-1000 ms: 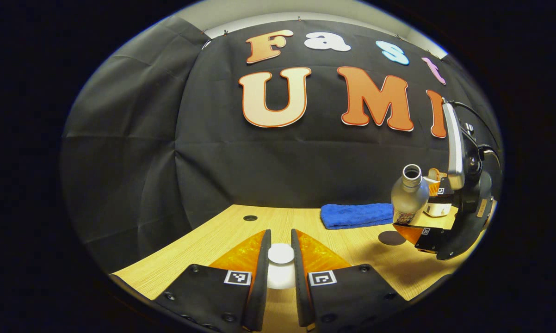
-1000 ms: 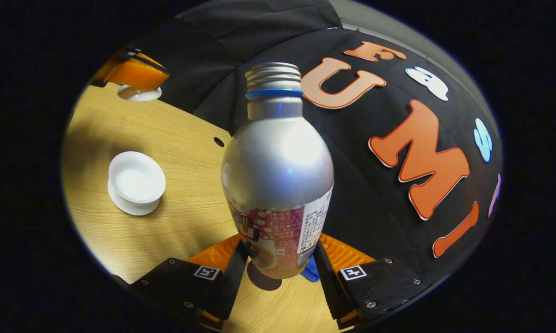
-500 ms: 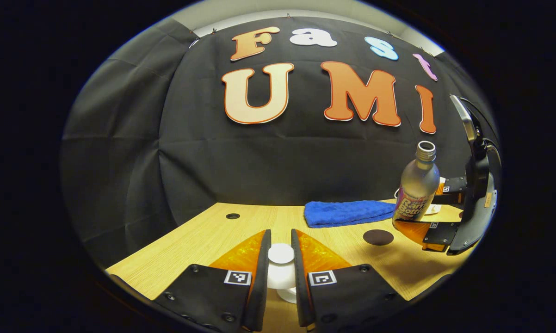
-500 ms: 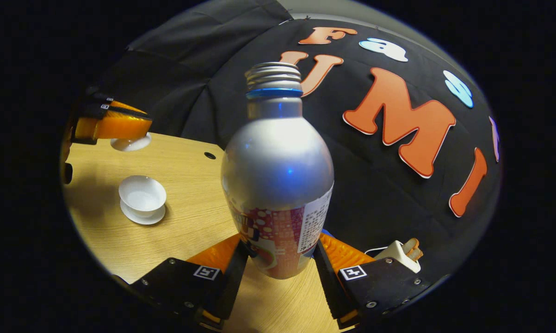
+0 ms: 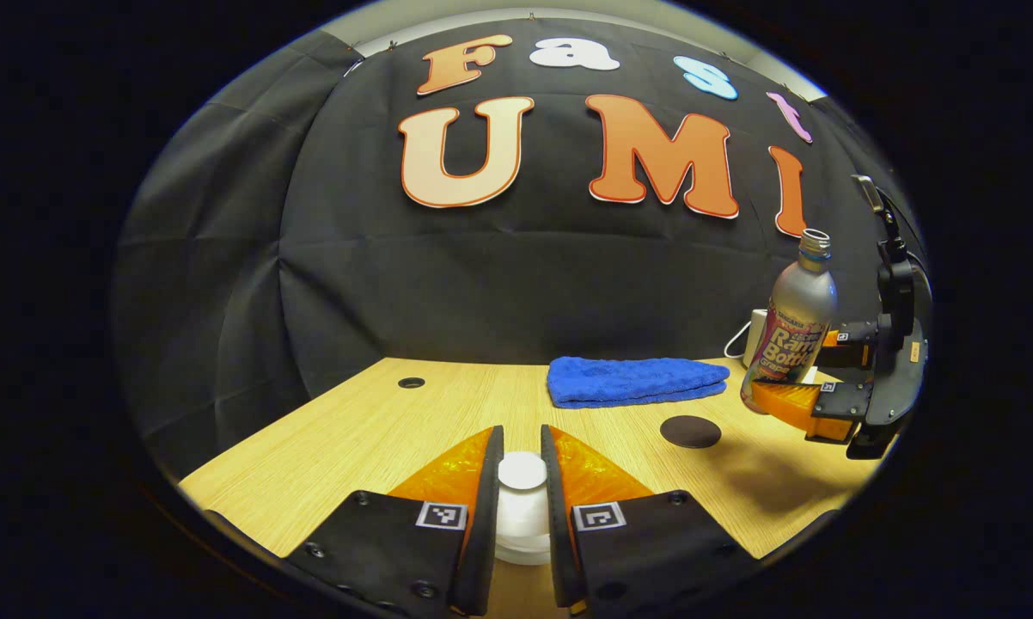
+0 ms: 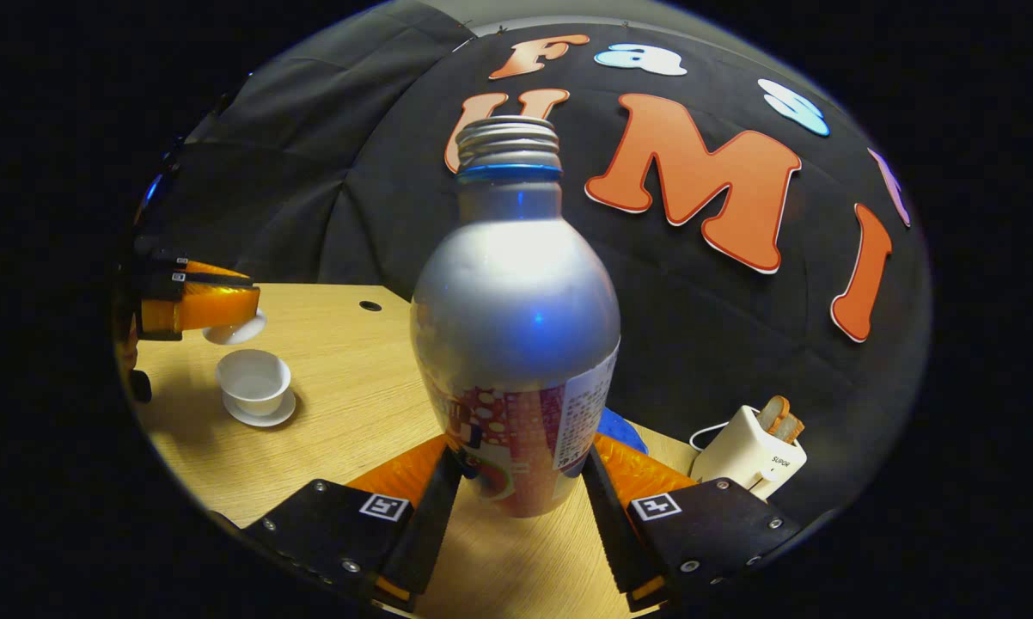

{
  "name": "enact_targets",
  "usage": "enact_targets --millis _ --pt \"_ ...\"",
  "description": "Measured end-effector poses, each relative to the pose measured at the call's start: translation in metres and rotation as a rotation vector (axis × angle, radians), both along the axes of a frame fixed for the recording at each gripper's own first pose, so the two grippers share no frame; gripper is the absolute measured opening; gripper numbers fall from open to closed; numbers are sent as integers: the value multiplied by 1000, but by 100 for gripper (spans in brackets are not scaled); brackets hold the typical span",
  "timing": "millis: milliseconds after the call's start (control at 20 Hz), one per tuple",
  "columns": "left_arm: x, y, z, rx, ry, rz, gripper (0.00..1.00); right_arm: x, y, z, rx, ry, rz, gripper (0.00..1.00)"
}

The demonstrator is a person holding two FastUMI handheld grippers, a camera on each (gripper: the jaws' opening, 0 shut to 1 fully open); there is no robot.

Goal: Open the teacup lid with one hand, grasp the water bottle and pour water into the teacup with the other hand; after pouring, place the water bottle on the coaster and then close the teacup lid.

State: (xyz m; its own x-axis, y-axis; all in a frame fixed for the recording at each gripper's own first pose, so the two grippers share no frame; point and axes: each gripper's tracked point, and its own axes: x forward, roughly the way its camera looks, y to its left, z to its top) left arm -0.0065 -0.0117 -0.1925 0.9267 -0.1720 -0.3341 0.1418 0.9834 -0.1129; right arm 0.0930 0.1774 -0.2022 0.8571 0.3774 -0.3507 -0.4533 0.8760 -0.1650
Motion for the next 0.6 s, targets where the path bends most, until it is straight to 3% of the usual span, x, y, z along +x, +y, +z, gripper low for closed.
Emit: enact_targets --millis 600 --pt "0 -7 -1 3 0 -5 31 59 19 -60 159 160 -55 78"
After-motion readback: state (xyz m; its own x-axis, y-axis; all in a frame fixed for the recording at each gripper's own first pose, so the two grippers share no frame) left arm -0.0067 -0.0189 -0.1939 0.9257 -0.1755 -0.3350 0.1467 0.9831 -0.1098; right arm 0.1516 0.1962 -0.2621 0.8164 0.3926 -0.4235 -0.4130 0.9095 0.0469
